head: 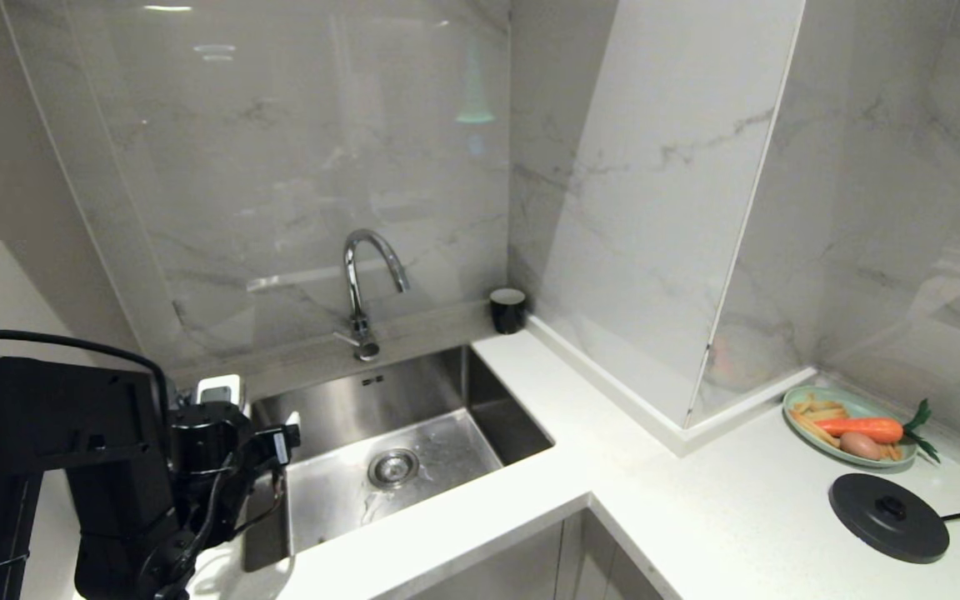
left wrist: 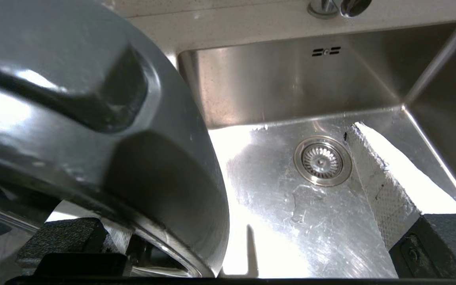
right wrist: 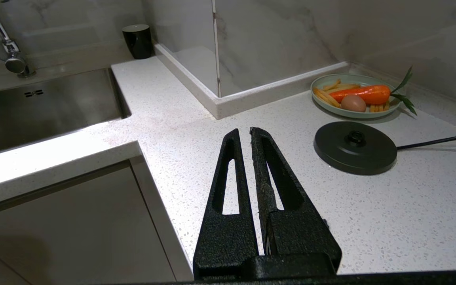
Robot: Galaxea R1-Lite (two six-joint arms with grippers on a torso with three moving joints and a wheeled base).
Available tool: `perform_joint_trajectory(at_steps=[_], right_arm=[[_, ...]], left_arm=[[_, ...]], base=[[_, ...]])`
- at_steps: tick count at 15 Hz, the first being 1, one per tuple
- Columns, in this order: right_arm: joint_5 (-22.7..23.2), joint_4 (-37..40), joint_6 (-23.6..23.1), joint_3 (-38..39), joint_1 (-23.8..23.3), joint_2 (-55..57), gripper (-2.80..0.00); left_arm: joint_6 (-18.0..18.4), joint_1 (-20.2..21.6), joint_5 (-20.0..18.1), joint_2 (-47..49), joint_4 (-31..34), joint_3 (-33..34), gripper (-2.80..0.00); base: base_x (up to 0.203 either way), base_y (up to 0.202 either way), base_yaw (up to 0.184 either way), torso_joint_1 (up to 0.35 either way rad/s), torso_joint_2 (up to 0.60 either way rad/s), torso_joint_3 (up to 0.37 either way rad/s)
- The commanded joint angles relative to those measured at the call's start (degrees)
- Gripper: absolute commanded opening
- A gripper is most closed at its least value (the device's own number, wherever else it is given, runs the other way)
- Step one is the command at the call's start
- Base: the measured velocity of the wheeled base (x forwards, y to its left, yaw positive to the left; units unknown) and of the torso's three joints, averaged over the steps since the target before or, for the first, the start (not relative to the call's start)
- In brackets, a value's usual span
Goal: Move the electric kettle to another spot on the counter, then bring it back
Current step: Place it by the sink
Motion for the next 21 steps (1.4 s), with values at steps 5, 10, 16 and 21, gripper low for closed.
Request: perform_joint_trajectory(at_steps=[5, 10, 16, 21], right_arm=[[0.0, 0.0, 0.0, 0.0, 0.0, 0.0, -2.8], [0.0, 0.0, 0.0, 0.0, 0.0, 0.0, -2.8], [0.0, 0.1, 0.0, 0.0, 0.0, 0.0, -2.8], [0.0, 0.0, 0.1, 0.0, 0.0, 0.0, -2.8]], left_arm=[[-0.6, 0.0, 0.2, -0.5, -0.6, 3.1, 0.0], [-1.4, -0.1, 0.0, -3.0, -0.6, 7.0, 0.0], [-3.1, -0.6, -0.1, -7.1, -0.6, 12.4, 0.0], [-3.9, -1.1, -0.1, -10.4, -0.6, 17.9, 0.0]], base=[[0.0, 0.0, 0.0, 0.0, 0.0, 0.0], [0.0, 0.0, 0.0, 0.0, 0.0, 0.0], [0.0, 0.0, 0.0, 0.0, 0.0, 0.0], [0.0, 0.0, 0.0, 0.0, 0.0, 0.0]])
